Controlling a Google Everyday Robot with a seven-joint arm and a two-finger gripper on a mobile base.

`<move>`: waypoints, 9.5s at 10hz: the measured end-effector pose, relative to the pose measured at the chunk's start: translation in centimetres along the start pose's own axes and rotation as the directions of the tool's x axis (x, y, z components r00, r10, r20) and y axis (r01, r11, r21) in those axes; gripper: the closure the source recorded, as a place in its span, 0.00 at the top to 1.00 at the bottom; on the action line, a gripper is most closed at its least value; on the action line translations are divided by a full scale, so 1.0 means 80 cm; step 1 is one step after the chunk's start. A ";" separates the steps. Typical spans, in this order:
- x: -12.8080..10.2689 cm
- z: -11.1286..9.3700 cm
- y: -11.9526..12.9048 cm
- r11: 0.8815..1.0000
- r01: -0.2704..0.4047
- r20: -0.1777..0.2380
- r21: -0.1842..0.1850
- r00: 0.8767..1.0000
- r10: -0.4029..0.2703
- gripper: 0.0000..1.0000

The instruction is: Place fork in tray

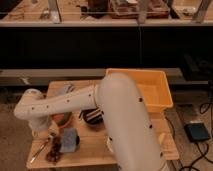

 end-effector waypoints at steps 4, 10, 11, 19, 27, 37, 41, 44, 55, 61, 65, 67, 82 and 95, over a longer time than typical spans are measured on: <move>0.002 0.026 0.007 0.999 0.033 -0.002 0.029 0.999 -0.033 0.66; -0.001 0.029 0.001 0.997 0.063 0.002 0.038 0.998 -0.063 0.66; -0.005 0.023 0.001 0.998 0.055 0.011 0.038 0.998 -0.056 0.66; -0.001 0.034 0.009 0.999 0.042 0.016 0.002 0.999 -0.042 0.66; 0.013 0.048 -0.001 0.997 0.080 -0.026 0.000 0.996 -0.080 0.66; 0.012 0.054 -0.004 0.998 0.067 -0.022 -0.004 0.997 -0.068 0.36; 0.012 0.055 0.000 0.998 0.063 -0.021 0.001 0.998 -0.063 0.39; 0.011 0.052 0.004 0.997 0.075 -0.009 0.001 0.997 -0.075 0.63; 0.043 0.046 -0.007 0.984 0.176 -0.064 -0.004 0.982 -0.175 0.65; 0.052 0.056 -0.012 0.972 0.231 -0.059 0.037 0.972 -0.229 0.38; 0.053 0.055 -0.009 0.972 0.231 -0.058 0.041 0.972 -0.228 0.01; 0.048 0.053 -0.009 0.968 0.246 -0.052 0.047 0.969 -0.243 0.00; 0.046 -0.018 0.000 0.999 0.038 0.116 0.015 0.992 -0.039 0.00; 0.074 -0.097 0.106 0.982 -0.189 0.052 0.007 0.981 0.189 0.00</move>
